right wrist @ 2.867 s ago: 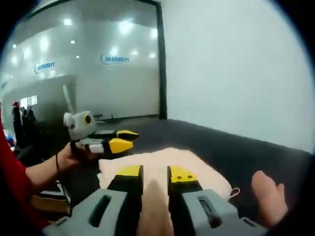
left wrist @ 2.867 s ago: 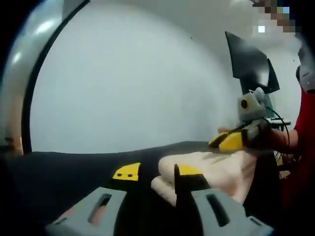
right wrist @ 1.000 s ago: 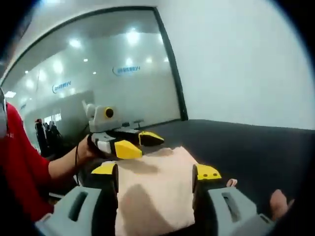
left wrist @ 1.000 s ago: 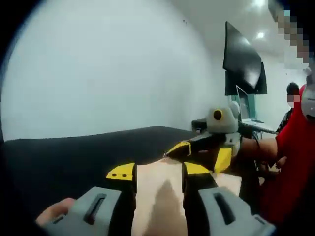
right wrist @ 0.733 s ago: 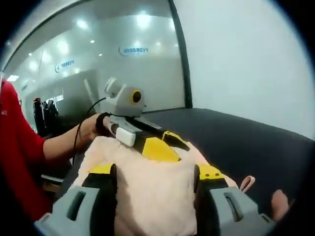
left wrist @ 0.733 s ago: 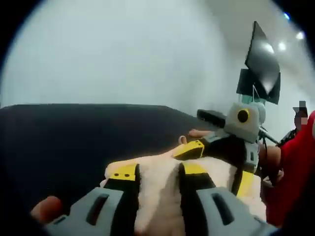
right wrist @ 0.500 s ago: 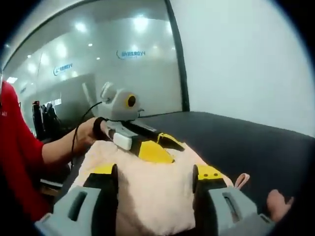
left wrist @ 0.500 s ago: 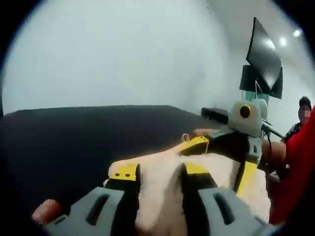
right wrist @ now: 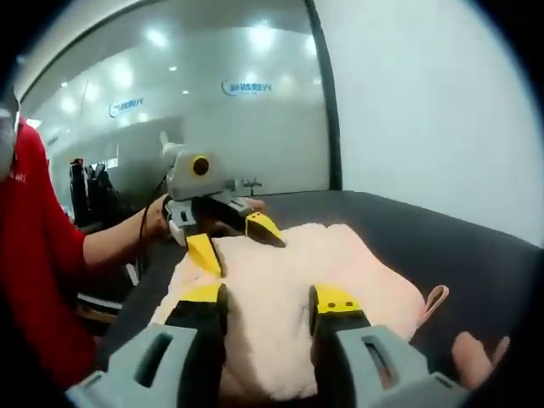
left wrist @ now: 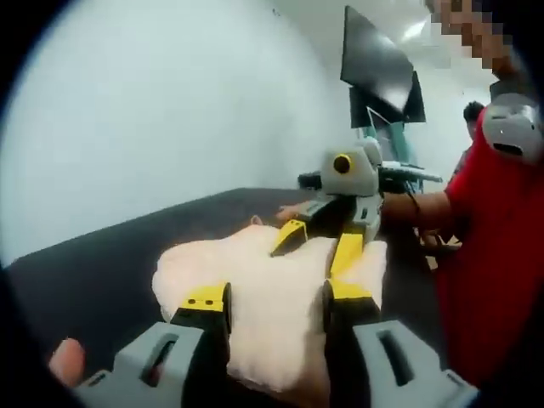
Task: Fold the towel on the table until its edges align and the towel forms a compact rectangular stack.
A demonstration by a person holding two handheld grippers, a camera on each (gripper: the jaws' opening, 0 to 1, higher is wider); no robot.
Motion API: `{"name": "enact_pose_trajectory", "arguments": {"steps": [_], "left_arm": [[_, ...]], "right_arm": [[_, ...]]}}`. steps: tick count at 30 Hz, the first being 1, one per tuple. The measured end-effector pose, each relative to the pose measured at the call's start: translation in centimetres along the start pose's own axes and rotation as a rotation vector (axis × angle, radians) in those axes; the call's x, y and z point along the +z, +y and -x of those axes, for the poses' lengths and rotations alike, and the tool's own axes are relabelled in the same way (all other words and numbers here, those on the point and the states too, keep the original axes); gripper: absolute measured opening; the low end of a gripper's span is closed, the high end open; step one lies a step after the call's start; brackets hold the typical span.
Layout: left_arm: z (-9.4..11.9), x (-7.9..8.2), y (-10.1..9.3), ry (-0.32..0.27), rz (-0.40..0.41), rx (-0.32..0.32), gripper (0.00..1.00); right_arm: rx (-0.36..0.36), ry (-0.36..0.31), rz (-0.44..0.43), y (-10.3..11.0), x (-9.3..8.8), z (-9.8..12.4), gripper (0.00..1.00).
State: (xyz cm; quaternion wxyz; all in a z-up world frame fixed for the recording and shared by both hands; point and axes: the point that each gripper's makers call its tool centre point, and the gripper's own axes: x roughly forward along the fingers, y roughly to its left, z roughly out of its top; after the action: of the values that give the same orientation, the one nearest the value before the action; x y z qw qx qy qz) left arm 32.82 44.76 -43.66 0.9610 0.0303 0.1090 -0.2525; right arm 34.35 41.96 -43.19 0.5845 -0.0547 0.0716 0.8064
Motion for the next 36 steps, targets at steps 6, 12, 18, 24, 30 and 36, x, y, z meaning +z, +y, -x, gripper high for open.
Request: {"name": "enact_pose_trajectory", "arguments": {"steps": [6, 12, 18, 24, 30, 36], "left_arm": [[0.3, 0.9, 0.0, -0.015, -0.1, 0.028, 0.39], [1.7, 3.0, -3.3, -0.089, -0.113, -0.096, 0.32], [0.8, -0.7, -2.6, 0.006, 0.013, -0.096, 0.26], [0.7, -0.1, -2.7, 0.095, -0.129, -0.071, 0.26], [-0.3, 6.7, -0.8, -0.118, -0.154, -0.016, 0.29], [-3.2, 1.0, 3.3, 0.055, -0.079, 0.031, 0.29]], "right_arm": [[0.005, -0.015, 0.02, 0.0, 1.4, 1.0, 0.33], [0.152, -0.001, 0.031, 3.3, 0.9, 1.4, 0.19], [0.134, 0.043, 0.055, 3.2, -0.5, 0.9, 0.17], [0.132, 0.041, 0.051, 3.2, -0.2, 1.2, 0.17], [-0.046, -0.151, -0.061, -2.4, 4.4, 3.2, 0.2], [-0.135, -0.066, -0.08, -4.7, 2.1, 2.5, 0.24]]}}
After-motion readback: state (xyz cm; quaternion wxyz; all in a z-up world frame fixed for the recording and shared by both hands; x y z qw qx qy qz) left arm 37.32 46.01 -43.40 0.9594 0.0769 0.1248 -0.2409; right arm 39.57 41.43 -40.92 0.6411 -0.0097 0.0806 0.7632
